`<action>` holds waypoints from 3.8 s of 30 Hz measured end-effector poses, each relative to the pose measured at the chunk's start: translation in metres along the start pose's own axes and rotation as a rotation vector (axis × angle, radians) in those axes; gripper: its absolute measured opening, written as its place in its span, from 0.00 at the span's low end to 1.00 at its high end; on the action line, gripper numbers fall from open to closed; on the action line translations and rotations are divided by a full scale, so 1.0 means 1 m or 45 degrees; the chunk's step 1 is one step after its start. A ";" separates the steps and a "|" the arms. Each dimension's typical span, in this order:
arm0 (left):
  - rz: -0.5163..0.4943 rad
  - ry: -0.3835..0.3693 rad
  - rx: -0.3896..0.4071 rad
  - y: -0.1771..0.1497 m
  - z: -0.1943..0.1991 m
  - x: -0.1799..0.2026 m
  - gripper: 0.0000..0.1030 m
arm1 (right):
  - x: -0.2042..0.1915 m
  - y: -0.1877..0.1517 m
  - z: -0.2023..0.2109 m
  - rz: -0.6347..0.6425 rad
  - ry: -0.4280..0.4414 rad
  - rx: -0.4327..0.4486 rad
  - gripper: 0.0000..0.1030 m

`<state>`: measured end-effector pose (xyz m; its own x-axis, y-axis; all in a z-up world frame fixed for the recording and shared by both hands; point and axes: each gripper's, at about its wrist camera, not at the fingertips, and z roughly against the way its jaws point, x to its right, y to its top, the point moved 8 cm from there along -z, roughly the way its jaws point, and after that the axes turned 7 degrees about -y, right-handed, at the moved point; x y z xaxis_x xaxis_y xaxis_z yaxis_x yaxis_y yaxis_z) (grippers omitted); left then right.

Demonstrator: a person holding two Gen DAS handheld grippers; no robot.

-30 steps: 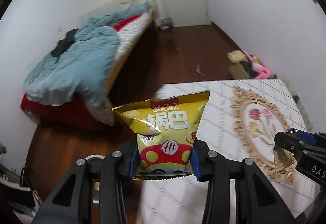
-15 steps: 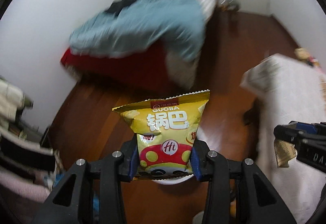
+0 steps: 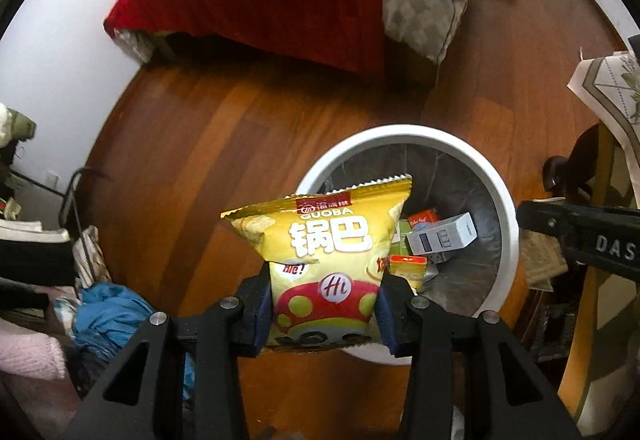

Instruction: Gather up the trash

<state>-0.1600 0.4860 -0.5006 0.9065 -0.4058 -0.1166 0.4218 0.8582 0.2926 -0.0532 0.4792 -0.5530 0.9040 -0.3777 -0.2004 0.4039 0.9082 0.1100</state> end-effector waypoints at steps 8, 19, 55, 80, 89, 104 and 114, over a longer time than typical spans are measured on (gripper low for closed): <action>0.075 -0.037 -0.002 0.000 0.002 -0.012 0.86 | -0.002 0.023 -0.025 0.011 0.015 -0.034 0.68; 0.166 -0.061 0.059 -0.012 0.047 -0.032 0.94 | 0.002 -0.005 0.033 0.073 -0.137 0.059 0.99; 0.147 -0.370 0.427 -0.100 0.360 -0.024 0.95 | -0.032 -0.202 0.416 0.267 0.079 0.540 0.99; 0.173 -0.576 0.490 -0.126 0.432 -0.027 0.95 | -0.054 -0.254 0.497 0.376 0.251 0.522 1.00; 0.192 -0.577 0.483 -0.127 0.437 -0.027 0.95 | -0.066 -0.252 0.497 0.409 0.249 0.502 1.00; 0.192 -0.598 0.457 -0.122 0.434 -0.020 0.95 | -0.066 -0.243 0.496 0.408 0.227 0.488 1.00; 0.194 -0.609 0.447 -0.121 0.431 -0.021 1.00 | -0.064 -0.242 0.493 0.406 0.230 0.482 1.00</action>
<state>-0.2377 0.2552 -0.1240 0.8129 -0.4526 0.3666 0.1829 0.7959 0.5771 -0.1393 0.1948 -0.0865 0.9652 -0.0257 -0.2601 0.1650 0.8317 0.5302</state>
